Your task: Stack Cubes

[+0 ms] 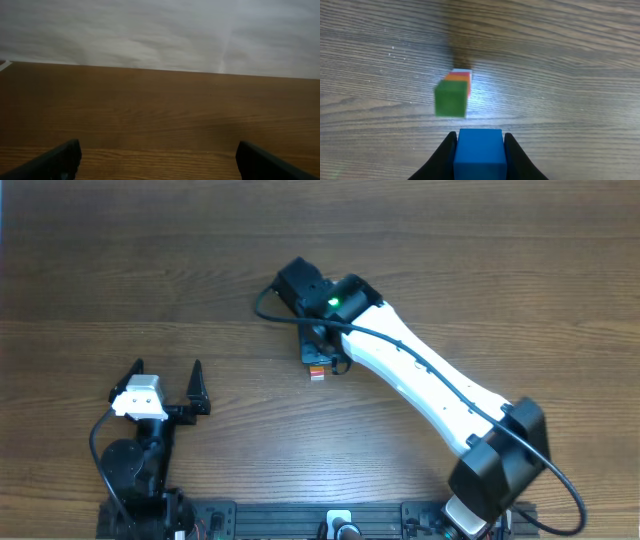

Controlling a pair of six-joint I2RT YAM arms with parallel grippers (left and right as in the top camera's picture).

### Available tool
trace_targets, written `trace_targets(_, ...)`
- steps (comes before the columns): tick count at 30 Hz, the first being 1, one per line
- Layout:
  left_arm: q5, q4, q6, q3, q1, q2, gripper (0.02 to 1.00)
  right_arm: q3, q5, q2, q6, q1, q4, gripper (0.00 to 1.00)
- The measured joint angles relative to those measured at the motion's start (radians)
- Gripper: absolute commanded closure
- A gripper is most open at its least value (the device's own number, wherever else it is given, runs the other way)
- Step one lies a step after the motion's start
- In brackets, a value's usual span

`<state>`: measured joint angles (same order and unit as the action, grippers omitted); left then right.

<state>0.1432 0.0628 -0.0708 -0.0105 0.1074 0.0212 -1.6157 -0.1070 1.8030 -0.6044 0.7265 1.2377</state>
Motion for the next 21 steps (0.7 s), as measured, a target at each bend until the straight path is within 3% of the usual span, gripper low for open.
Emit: trace_targets(21, 0.0, 0.0, 0.0, 0.0, 0.0, 0.0, 0.018, -0.032, 0.004, 0.055, 0.003, 0.015, -0.023, 0.989)
